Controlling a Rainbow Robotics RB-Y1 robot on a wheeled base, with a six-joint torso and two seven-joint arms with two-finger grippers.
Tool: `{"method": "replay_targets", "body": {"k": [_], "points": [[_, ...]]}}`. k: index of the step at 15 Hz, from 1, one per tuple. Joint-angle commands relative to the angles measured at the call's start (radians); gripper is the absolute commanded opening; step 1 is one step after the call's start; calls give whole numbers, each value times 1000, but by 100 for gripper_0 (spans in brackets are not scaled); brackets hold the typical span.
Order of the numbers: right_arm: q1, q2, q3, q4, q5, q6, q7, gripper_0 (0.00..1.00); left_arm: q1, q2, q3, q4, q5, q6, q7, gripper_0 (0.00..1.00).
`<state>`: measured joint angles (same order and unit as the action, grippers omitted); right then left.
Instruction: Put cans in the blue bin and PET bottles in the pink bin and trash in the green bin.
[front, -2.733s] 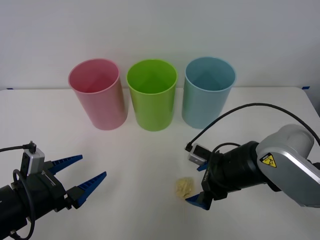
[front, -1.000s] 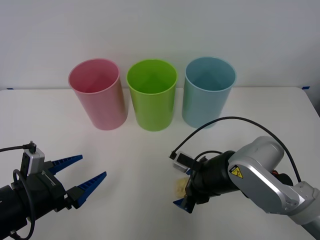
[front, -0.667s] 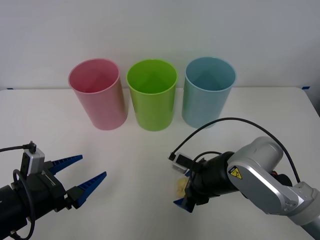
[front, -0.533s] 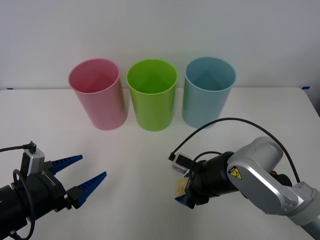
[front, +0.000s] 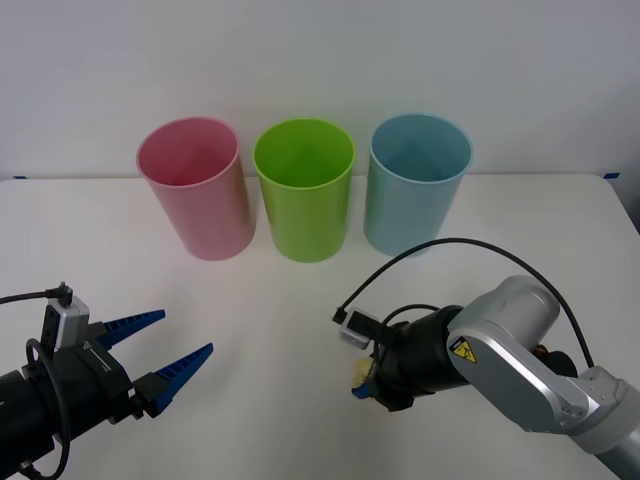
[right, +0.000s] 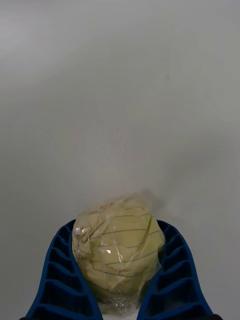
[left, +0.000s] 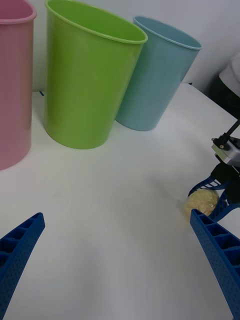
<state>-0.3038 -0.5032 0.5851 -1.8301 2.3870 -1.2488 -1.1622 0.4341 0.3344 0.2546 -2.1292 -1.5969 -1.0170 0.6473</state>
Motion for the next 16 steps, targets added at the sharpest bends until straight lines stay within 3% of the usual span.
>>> {"method": "replay_targets", "body": {"k": [1,5,8,11,12,16], "points": [[0,9,7,-1,11,0,-14,0,0,0,0,0,0,0,0,100],[6,-6,-2,-61,11,18,-25,0,0,0,0,0,0,0,0,100],[81,-71,-100,-210,-66,12,-1,0,0,0,0,0,0,0,0,100],[190,-101,-303,-350,-207,-57,45,0,0,0,0,0,0,0,0,100],[221,-101,-409,-402,-281,-106,53,0,0,0,0,0,0,0,0,100],[199,-66,-709,-466,-482,-251,52,0,0,0,0,0,0,0,0,100]]}}
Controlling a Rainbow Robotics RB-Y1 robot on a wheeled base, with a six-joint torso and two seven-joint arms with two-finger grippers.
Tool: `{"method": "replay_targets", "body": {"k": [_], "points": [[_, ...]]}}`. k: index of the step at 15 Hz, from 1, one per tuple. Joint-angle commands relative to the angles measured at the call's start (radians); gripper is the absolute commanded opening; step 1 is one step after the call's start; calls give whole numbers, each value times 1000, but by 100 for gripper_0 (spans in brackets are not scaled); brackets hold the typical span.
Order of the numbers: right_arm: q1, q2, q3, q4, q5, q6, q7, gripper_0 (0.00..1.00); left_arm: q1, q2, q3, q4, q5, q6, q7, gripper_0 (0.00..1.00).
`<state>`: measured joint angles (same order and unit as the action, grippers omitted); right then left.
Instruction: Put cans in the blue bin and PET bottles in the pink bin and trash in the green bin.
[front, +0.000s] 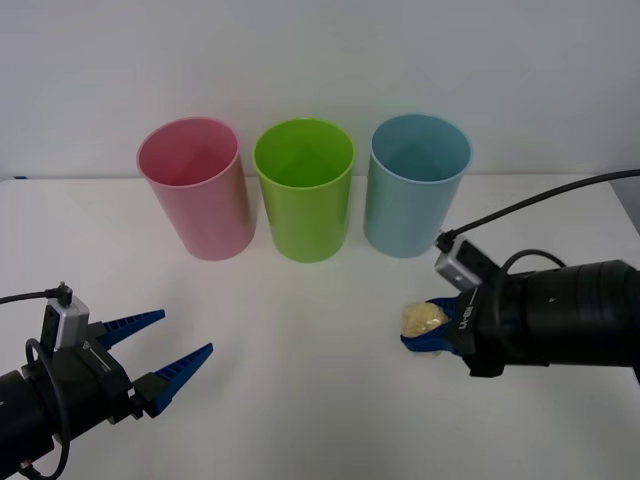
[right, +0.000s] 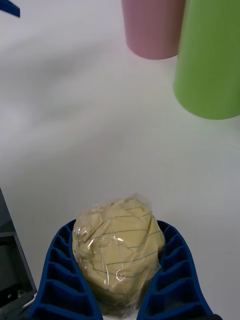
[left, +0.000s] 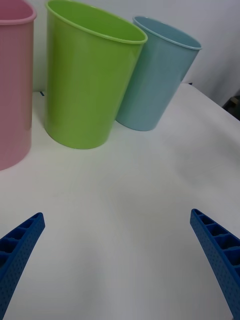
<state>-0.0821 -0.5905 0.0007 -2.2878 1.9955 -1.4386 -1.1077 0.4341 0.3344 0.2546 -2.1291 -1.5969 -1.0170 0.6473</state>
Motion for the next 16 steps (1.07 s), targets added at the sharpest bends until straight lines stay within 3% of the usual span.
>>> {"method": "replay_targets", "body": {"k": [1,5,8,11,14,16], "points": [[-42,24,-177,-9,-133,-75,-6,0,0,0,0,0,0,0,0,100],[-142,17,-232,-1,-181,-77,-73,0,0,0,0,0,0,0,0,100],[-306,18,-183,79,-178,-94,-155,0,0,0,0,0,0,0,0,100],[-452,21,-140,208,-170,-92,-158,0,0,0,0,0,0,0,0,100],[-617,48,-99,360,-139,-92,-158,0,0,0,0,0,0,0,0,100],[-690,86,-74,426,-67,-92,-158,0,0,0,0,0,0,0,0,100]]}}
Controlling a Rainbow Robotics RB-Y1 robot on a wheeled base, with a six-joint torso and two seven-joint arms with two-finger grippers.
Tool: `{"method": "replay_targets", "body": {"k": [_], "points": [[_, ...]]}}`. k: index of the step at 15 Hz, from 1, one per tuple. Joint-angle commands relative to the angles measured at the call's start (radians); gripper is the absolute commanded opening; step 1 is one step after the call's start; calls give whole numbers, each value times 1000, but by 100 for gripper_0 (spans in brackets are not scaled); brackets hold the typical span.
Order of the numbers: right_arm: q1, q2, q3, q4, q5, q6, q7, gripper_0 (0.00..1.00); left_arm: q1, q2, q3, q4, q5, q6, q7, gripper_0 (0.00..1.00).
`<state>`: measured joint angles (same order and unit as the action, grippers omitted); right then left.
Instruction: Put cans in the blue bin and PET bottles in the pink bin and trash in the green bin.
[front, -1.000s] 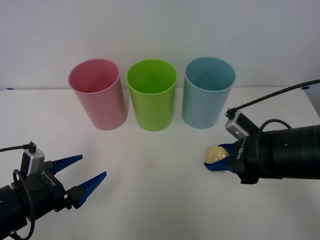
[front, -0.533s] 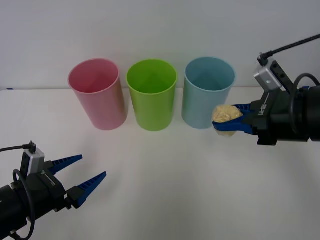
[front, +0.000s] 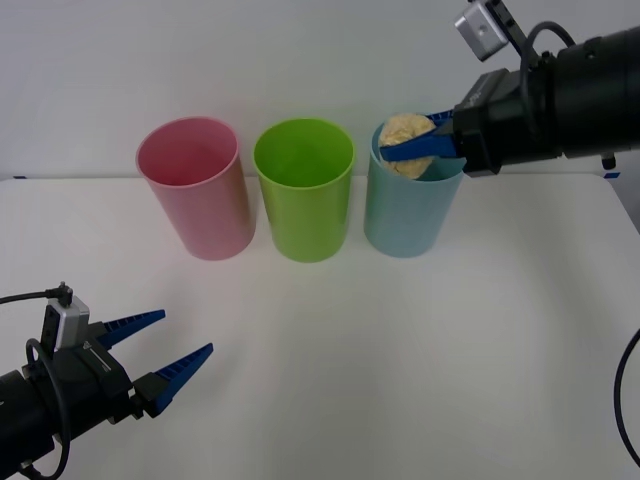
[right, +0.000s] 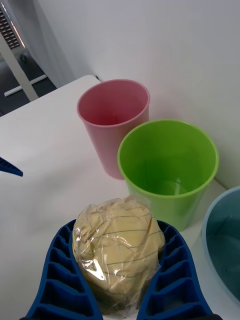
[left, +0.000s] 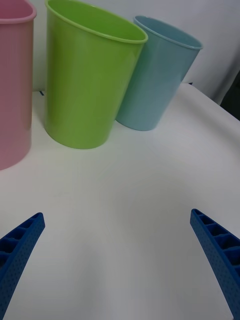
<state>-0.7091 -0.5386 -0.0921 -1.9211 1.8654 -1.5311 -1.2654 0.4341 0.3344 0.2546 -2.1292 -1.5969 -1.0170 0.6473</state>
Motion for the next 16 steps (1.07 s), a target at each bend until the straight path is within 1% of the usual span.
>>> {"method": "replay_targets", "body": {"k": [1,2,3,4,5,6,10,11,12,16], "points": [[-93,55,29,83,98,0,0,0,0,0,0,0,0,0,0,100],[-124,78,45,114,141,0,-3,0,0,0,0,0,0,0,0,100],[-144,98,60,133,176,0,-31,0,0,0,0,0,0,0,0,100],[-168,121,87,145,236,0,-65,0,0,0,0,0,0,0,0,100],[-190,138,110,162,279,2,-78,0,0,0,0,0,0,0,0,100],[-216,164,126,197,321,9,-78,0,0,0,0,0,0,0,0,100],[-296,272,137,338,456,39,-68,0,0,0,0,0,0,0,0,100],[-311,284,141,367,474,49,-66,0,0,0,0,0,0,0,0,100],[-333,293,161,415,486,85,-65,0,0,0,0,0,0,0,0,100],[-377,293,252,550,512,218,-60,0,0,0,0,0,0,0,0,100]]}}
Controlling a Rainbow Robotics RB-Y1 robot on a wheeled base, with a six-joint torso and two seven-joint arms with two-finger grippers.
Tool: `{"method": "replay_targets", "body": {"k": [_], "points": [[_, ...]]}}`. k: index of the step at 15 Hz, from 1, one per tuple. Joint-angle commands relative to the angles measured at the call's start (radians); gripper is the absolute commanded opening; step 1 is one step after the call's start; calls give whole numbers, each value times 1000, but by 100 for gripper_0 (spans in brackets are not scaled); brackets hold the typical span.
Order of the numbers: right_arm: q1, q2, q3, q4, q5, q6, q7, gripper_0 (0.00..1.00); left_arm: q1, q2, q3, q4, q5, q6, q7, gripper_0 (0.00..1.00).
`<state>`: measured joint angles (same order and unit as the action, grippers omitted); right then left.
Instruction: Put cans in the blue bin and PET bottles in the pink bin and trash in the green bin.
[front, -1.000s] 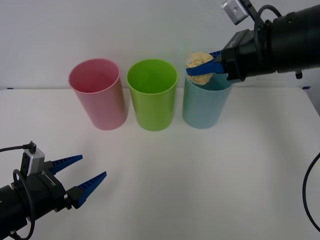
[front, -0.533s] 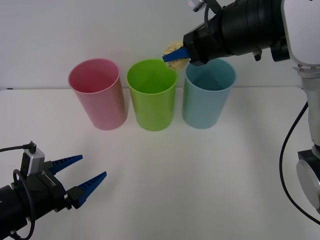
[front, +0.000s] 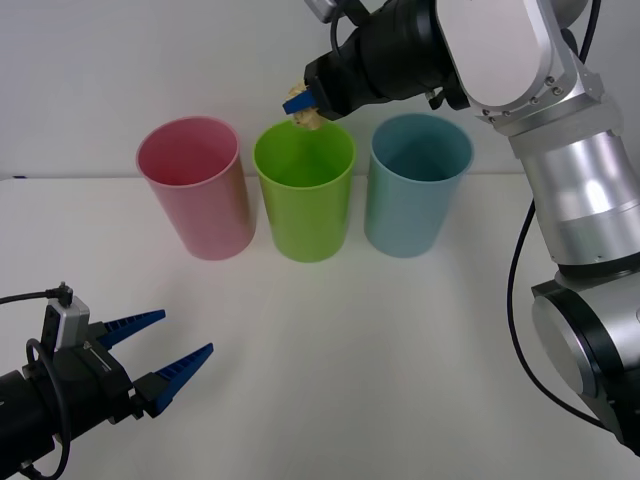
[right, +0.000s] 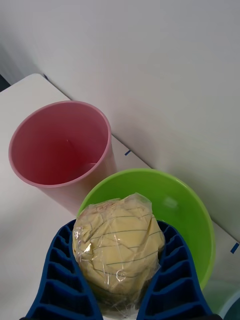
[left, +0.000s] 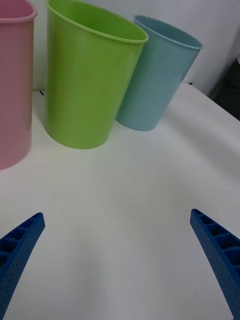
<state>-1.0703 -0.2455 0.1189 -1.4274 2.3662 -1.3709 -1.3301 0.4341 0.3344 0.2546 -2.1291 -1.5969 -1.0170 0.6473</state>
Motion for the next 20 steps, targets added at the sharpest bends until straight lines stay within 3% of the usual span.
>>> {"method": "replay_targets", "body": {"k": [1,9,20], "points": [[-17,0,59,77,16,82,6,0,0,0,0,0,0,0,0,100],[-39,0,166,199,74,174,20,0,0,0,0,0,0,0,0,100],[-39,14,176,231,102,199,20,0,0,0,0,0,0,0,0,100]]}}
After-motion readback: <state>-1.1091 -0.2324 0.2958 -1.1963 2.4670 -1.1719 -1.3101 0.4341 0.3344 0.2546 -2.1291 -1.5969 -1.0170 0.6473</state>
